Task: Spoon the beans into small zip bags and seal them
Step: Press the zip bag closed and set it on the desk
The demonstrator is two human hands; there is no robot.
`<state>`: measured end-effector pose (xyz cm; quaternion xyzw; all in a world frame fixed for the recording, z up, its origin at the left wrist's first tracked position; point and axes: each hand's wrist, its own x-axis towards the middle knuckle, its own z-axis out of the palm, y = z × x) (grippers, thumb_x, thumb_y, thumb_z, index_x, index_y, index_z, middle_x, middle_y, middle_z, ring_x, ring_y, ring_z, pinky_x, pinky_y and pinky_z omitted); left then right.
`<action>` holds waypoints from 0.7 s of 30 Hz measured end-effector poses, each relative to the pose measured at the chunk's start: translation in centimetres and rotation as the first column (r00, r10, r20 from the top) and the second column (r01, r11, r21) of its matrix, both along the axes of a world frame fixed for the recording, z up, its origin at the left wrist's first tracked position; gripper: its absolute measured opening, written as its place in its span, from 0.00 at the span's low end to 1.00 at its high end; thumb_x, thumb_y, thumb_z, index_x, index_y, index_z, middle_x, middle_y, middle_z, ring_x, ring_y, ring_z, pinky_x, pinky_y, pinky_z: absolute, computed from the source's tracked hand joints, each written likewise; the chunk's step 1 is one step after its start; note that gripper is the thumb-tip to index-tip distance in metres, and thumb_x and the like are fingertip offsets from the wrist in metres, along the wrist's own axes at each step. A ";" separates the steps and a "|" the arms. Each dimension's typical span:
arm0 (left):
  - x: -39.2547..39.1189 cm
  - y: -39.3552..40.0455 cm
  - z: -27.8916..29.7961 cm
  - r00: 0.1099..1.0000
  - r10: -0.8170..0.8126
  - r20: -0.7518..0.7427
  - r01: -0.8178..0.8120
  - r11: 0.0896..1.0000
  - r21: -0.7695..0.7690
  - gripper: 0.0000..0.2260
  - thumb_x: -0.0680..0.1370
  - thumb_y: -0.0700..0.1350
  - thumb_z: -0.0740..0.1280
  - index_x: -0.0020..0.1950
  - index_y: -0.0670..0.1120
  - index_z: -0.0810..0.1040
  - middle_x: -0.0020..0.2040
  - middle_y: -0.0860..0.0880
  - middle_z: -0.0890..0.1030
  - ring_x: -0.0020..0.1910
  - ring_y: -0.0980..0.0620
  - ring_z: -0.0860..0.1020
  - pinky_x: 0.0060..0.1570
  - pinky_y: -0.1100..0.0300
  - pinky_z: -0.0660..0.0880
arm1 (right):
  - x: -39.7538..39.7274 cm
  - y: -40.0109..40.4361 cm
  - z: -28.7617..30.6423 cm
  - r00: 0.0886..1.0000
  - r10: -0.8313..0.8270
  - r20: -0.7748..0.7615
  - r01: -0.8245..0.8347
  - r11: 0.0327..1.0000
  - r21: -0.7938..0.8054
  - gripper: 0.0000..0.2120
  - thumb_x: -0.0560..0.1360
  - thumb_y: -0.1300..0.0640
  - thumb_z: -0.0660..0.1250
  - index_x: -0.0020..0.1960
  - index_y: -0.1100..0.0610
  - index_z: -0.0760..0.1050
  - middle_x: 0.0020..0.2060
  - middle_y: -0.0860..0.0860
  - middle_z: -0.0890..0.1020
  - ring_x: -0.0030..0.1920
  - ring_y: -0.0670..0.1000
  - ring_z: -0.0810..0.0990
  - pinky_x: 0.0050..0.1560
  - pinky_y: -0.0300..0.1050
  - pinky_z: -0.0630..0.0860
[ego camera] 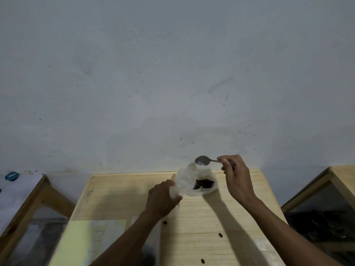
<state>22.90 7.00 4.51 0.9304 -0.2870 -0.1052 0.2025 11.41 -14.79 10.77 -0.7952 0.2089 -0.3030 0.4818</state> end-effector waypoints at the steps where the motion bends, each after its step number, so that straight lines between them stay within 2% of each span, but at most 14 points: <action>1: 0.0 0.2 -0.2 1.000 0.000 -0.012 0.000 1.000 0.013 0.25 0.71 0.60 0.69 0.65 0.51 0.72 0.59 0.54 0.79 0.54 0.52 0.77 0.57 0.56 0.71 | 0.1 -0.4 -1.0 0.999 -0.034 -0.027 0.034 0.999 0.019 0.11 0.82 0.56 0.59 0.52 0.48 0.80 0.50 0.46 0.78 0.46 0.46 0.81 0.49 0.38 0.75; 6: -0.1 1.0 -1.1 0.999 -0.030 -0.036 0.033 0.996 0.082 0.26 0.72 0.61 0.69 0.67 0.53 0.71 0.63 0.55 0.78 0.60 0.52 0.75 0.62 0.57 0.68 | 0.2 -1.0 -6.7 0.974 -0.103 -0.199 0.126 0.986 0.106 0.11 0.83 0.56 0.59 0.53 0.52 0.80 0.49 0.50 0.78 0.47 0.52 0.81 0.52 0.51 0.77; 11: 0.2 0.6 -1.3 0.998 -0.051 -0.039 0.056 0.988 0.143 0.26 0.72 0.62 0.67 0.67 0.54 0.71 0.64 0.55 0.77 0.61 0.52 0.75 0.64 0.55 0.67 | 0.5 0.2 -8.9 0.961 -0.145 -0.235 0.178 0.975 0.130 0.11 0.82 0.59 0.60 0.56 0.58 0.81 0.48 0.52 0.77 0.50 0.53 0.79 0.52 0.43 0.70; 14: 0.3 0.4 -1.6 0.998 -0.050 -0.049 0.057 0.984 0.171 0.25 0.72 0.62 0.67 0.67 0.54 0.70 0.63 0.54 0.77 0.62 0.51 0.75 0.65 0.53 0.67 | 0.7 0.8 -9.8 0.958 -0.143 -0.250 0.200 0.955 0.221 0.12 0.82 0.59 0.59 0.55 0.59 0.80 0.49 0.53 0.78 0.51 0.54 0.79 0.54 0.47 0.73; 17: 0.3 0.1 -1.9 0.997 -0.057 -0.044 0.064 0.979 0.195 0.25 0.72 0.61 0.66 0.66 0.54 0.70 0.63 0.53 0.77 0.62 0.50 0.75 0.65 0.52 0.67 | 1.0 0.8 -10.4 0.933 -0.114 -0.342 0.246 0.895 0.373 0.14 0.83 0.56 0.58 0.52 0.59 0.81 0.47 0.57 0.82 0.48 0.55 0.79 0.54 0.52 0.76; 21: 0.3 -0.2 -2.2 0.996 -0.059 -0.060 0.070 0.978 0.199 0.25 0.72 0.62 0.66 0.67 0.53 0.70 0.63 0.53 0.77 0.61 0.50 0.75 0.66 0.51 0.67 | 1.1 0.6 -10.0 0.916 -0.115 -0.383 0.340 0.728 0.595 0.16 0.83 0.56 0.57 0.46 0.61 0.81 0.38 0.57 0.81 0.39 0.52 0.77 0.48 0.49 0.75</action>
